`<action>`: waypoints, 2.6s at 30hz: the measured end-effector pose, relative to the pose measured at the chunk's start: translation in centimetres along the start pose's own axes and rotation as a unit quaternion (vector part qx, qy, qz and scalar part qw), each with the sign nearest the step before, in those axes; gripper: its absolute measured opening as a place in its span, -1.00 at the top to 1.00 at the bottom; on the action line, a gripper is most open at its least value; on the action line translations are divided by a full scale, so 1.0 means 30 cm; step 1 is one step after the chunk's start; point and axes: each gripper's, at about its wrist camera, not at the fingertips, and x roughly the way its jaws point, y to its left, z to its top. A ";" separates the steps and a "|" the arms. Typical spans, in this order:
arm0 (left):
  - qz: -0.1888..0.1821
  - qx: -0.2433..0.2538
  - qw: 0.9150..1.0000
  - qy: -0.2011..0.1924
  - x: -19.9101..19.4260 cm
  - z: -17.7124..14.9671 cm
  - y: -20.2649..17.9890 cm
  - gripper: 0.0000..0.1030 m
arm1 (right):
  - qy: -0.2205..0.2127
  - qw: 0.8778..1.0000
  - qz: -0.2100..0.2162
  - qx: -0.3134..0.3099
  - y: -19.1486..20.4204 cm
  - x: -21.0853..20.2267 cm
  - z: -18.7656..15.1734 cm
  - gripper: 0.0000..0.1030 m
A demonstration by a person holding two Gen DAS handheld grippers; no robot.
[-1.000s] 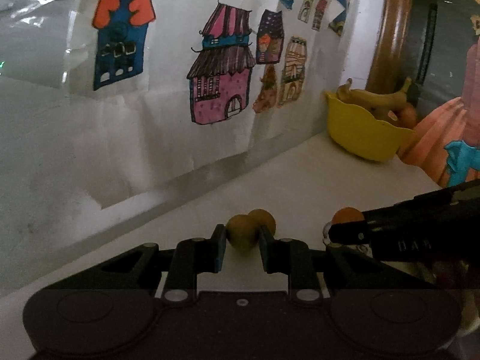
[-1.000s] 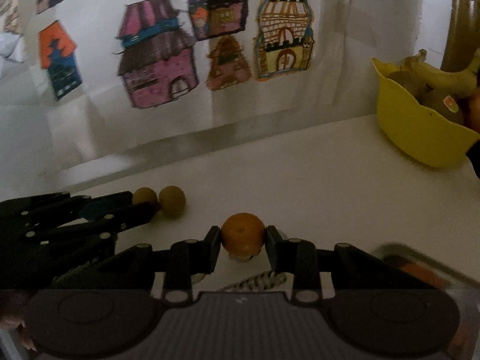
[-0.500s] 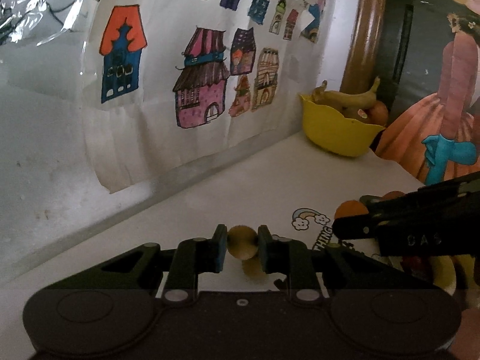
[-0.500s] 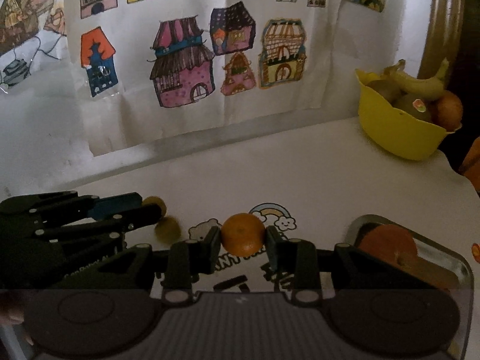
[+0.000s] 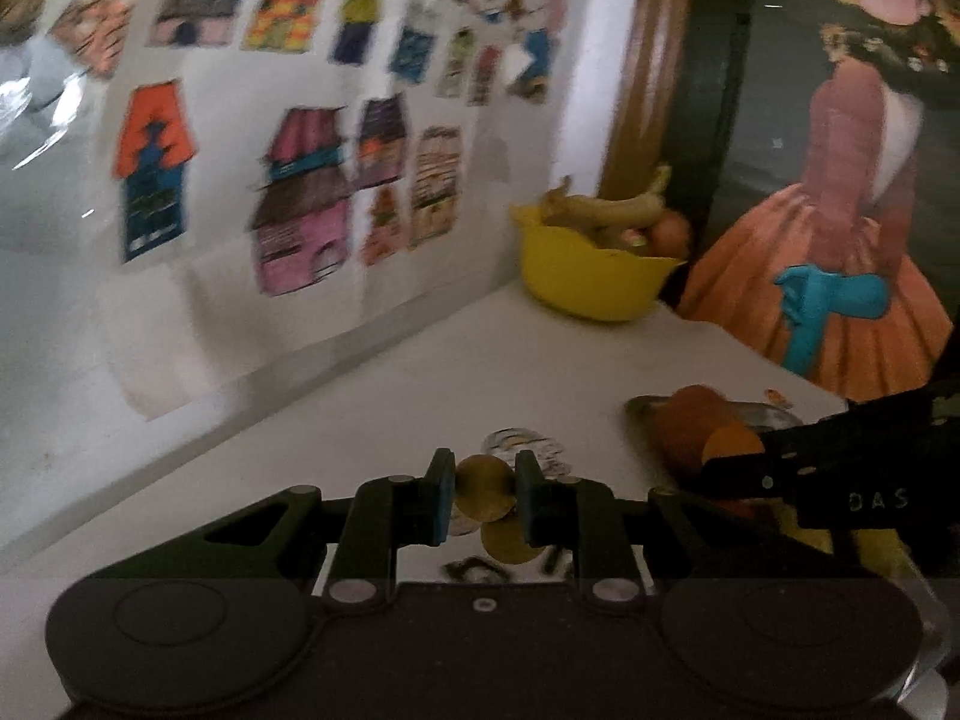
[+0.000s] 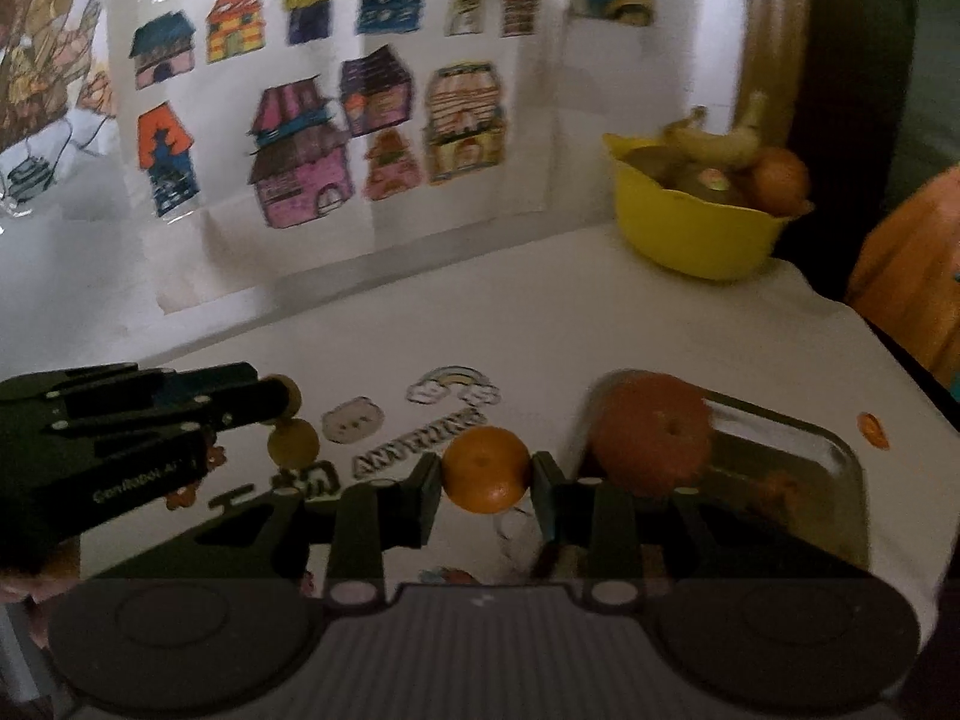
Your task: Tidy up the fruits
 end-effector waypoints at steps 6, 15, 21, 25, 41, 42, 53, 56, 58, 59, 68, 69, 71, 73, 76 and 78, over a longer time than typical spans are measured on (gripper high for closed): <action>-0.044 0.022 0.999 -0.009 0.004 0.012 -0.119 0.56 | -0.010 0.999 -0.027 0.032 -0.092 -0.086 -0.049 0.29; -0.112 0.051 0.992 -0.001 0.032 -0.018 -0.287 0.56 | -0.001 0.995 -0.064 0.071 -0.185 -0.174 -0.157 0.29; -0.138 0.058 0.989 0.008 0.076 -0.039 -0.361 0.56 | 0.011 0.993 -0.078 0.083 -0.215 -0.192 -0.226 0.29; -0.148 0.061 0.987 0.018 0.099 -0.053 -0.382 0.56 | 0.018 0.993 -0.081 0.087 -0.229 -0.184 -0.258 0.29; -0.154 0.057 0.986 0.025 0.112 -0.058 -0.371 0.53 | 0.024 0.993 -0.077 0.087 -0.212 -0.145 -0.275 0.20; -0.155 0.056 0.986 0.028 0.113 -0.058 -0.369 0.52 | 0.023 0.993 -0.078 0.087 -0.210 -0.145 -0.276 0.17; -0.170 0.045 0.983 0.045 0.114 -0.070 -0.348 0.32 | 0.013 0.992 -0.088 0.094 -0.193 -0.170 -0.288 -0.03; -0.176 0.040 0.983 0.044 0.107 -0.071 -0.337 0.14 | 0.011 0.991 -0.092 0.096 -0.187 -0.178 -0.292 -0.13; -0.178 0.037 0.983 0.040 0.097 -0.072 -0.328 -0.02 | 0.007 0.991 -0.095 0.099 -0.185 -0.184 -0.296 -0.21; -0.179 0.036 0.983 0.037 0.090 -0.072 -0.323 -0.13 | 0.005 0.990 -0.097 0.101 -0.183 -0.188 -0.299 -0.25; -0.176 0.018 0.984 0.003 0.018 -0.049 -0.257 -0.79 | -0.036 0.985 -0.118 0.120 -0.146 -0.244 -0.318 -0.66; -0.172 0.016 0.985 -0.002 0.008 -0.046 -0.248 -0.85 | -0.042 0.984 -0.121 0.122 -0.139 -0.254 -0.319 -0.70; -0.164 0.012 0.986 -0.012 -0.014 -0.040 -0.225 -0.90 | -0.057 0.982 -0.129 0.127 -0.118 -0.278 -0.322 -0.75; -0.157 0.010 0.987 -0.020 -0.036 -0.036 -0.205 -0.94 | -0.071 0.980 -0.135 0.131 -0.098 -0.303 -0.323 -0.82; -0.147 0.010 0.989 -0.031 -0.075 -0.028 -0.176 -0.98 | -0.092 0.975 -0.147 0.137 -0.062 -0.341 -0.329 -0.90; -0.145 0.012 0.989 -0.037 -0.104 -0.025 -0.156 -0.98 | -0.103 0.973 -0.152 0.141 -0.039 -0.366 -0.334 -0.95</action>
